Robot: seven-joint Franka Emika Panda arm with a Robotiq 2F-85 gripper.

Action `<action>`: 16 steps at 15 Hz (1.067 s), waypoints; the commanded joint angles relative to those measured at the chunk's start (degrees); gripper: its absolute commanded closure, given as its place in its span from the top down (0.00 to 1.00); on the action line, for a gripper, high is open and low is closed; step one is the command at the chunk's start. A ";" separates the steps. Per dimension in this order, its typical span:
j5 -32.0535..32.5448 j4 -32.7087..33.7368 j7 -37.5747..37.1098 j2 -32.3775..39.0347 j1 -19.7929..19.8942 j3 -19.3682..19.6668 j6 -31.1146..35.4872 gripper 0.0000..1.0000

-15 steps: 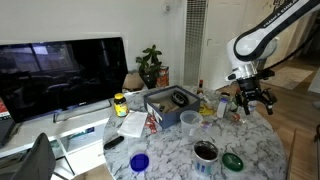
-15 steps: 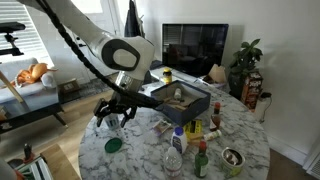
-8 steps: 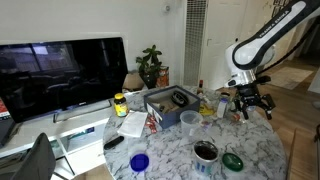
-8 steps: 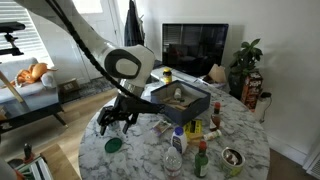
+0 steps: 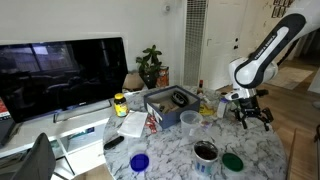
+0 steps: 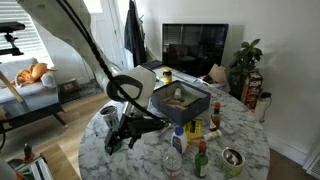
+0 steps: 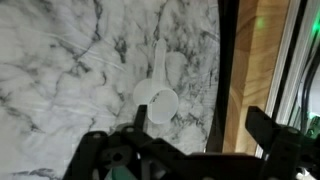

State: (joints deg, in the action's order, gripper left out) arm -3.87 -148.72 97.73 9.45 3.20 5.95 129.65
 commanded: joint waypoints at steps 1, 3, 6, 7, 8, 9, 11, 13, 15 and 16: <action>1.85 -0.59 2.36 3.65 2.70 -0.87 4.53 1.00; 2.28 -0.37 2.62 5.67 3.44 -1.05 5.97 1.00; 2.54 -0.17 2.44 8.36 4.50 -1.36 8.02 0.98; 2.27 -0.07 2.59 9.30 4.88 -1.63 8.58 0.97; 2.10 0.03 2.70 10.11 5.22 -1.91 8.83 0.93; 1.91 0.12 2.76 10.83 5.56 -2.20 9.20 0.87; 1.79 0.29 2.82 11.97 6.26 -2.85 9.70 0.79; 1.90 0.48 2.73 12.94 6.80 -3.37 10.00 0.63; 1.99 0.73 2.67 13.65 7.25 -3.82 9.97 0.59; 2.00 0.84 2.62 13.93 7.41 -4.02 9.97 0.64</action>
State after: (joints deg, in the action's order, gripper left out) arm -2.57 -148.32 99.36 21.68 8.70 3.31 138.24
